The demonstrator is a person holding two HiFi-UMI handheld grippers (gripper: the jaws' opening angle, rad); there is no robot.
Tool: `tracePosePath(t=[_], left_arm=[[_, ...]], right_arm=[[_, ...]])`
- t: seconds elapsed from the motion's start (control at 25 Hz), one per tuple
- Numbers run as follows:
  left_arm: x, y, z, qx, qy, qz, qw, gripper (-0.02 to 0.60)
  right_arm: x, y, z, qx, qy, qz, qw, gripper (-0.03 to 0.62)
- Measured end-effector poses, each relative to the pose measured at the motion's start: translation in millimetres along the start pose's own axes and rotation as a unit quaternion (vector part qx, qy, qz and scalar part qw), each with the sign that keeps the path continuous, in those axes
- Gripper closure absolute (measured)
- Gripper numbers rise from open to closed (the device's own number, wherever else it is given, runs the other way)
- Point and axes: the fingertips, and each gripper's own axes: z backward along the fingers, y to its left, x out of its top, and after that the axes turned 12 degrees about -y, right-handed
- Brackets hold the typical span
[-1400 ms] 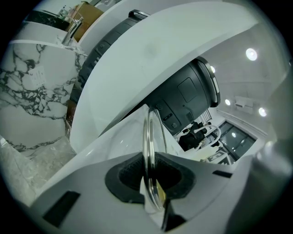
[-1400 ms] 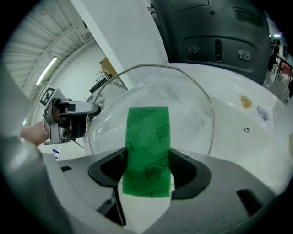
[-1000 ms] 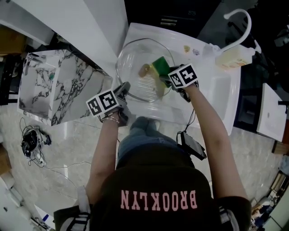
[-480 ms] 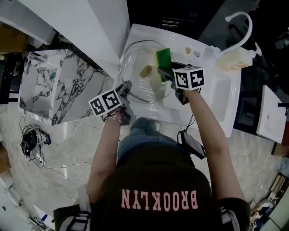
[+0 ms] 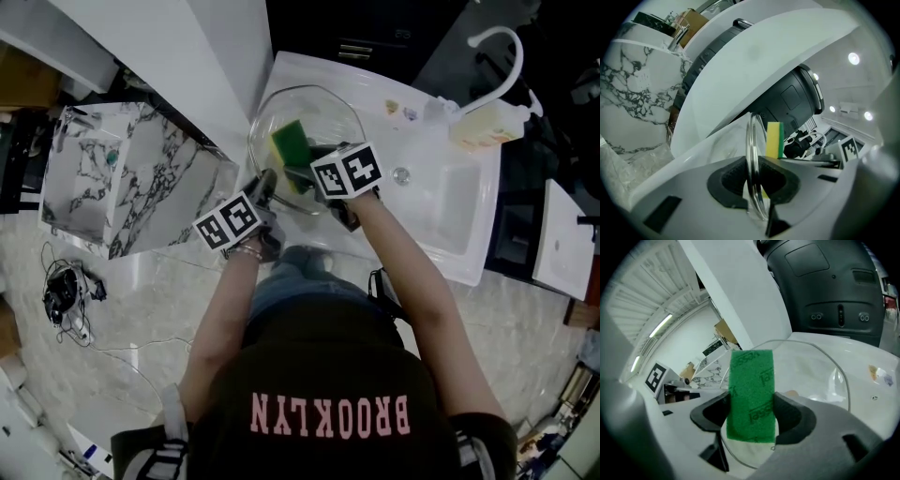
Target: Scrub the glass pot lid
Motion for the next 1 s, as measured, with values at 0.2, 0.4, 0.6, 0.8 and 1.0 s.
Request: tracePosePath(t=[0.2, 0.4, 0.6, 0.8, 1.0], left_arm=[[-1.0, 0.2, 0.4, -0.005, 0.006, 0.004, 1.0, 0.535], [-1.7, 1.9, 0.1, 0.0, 0.016, -0.004, 0.9999, 0.535], [-1.1, 3.2, -0.3, -0.001, 0.019, -0.005, 0.9998, 0.535], [-0.6, 3.7, -1.0, -0.004, 0.025, -0.004, 0.9997, 0.535], [-1.9, 4.5, -1.6, -0.004, 0.03, -0.004, 0.9995, 0.535]], right_arm=[[-9.4, 8.4, -15.6, -0.001, 0.049, 0.027, 0.998, 0.316], [-7.3, 3.5, -24.9, -0.015, 0.047, 0.033, 0.998, 0.313], [-5.3, 1.8, -23.5, -0.04, 0.006, 0.05, 0.998, 0.309], [-3.3, 1.7, -25.6, -0.049, 0.013, 0.081, 0.995, 0.307], [-9.9, -1.1, -30.1, -0.023, 0.029, 0.023, 0.999, 0.303]])
